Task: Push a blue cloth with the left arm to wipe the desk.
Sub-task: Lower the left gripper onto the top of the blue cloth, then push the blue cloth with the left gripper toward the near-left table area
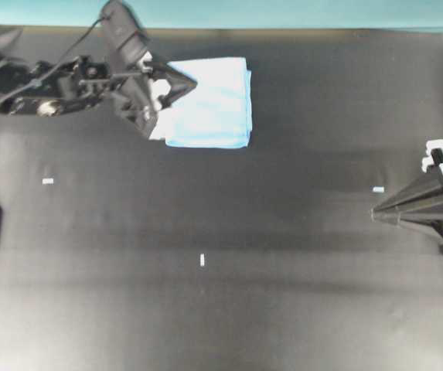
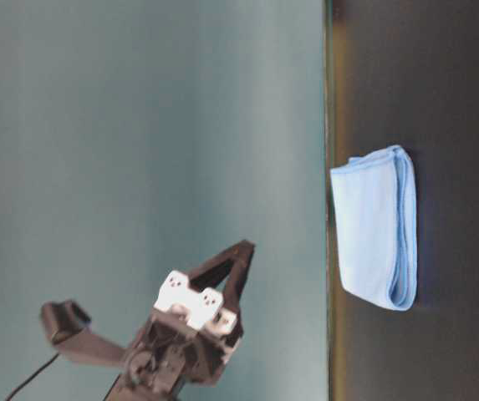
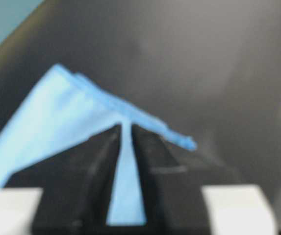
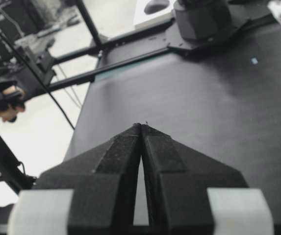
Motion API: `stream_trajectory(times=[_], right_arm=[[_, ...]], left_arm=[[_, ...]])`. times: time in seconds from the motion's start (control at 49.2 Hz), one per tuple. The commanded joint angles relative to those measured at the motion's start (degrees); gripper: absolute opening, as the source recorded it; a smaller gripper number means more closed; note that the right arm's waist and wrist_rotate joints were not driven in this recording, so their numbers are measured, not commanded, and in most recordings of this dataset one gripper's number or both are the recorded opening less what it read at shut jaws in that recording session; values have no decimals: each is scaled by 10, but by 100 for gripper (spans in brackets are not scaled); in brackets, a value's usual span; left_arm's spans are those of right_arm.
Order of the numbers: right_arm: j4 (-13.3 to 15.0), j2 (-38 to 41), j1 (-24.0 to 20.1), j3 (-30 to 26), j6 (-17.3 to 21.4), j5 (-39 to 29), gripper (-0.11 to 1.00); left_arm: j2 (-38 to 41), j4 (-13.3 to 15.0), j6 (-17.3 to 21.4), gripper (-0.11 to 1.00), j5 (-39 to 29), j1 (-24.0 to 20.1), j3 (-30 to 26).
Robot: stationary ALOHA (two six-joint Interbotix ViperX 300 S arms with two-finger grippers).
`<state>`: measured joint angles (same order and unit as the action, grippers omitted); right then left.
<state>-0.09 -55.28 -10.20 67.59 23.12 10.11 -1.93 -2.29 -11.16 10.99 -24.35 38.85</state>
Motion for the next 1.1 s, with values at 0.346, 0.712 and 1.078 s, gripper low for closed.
stream_trajectory(times=[0.346, 0.712, 1.078], right_arm=[[-1, 5, 0, -11, 1, 6, 1], [-1, 4, 0, -11, 0, 4, 1], [-1, 4, 0, -9, 0, 6, 1]], left_arm=[[124, -3, 11, 90, 2, -35, -71], [203, -3, 49, 89, -15, -42, -105], [207, -3, 48, 89, -40, -30, -98]])
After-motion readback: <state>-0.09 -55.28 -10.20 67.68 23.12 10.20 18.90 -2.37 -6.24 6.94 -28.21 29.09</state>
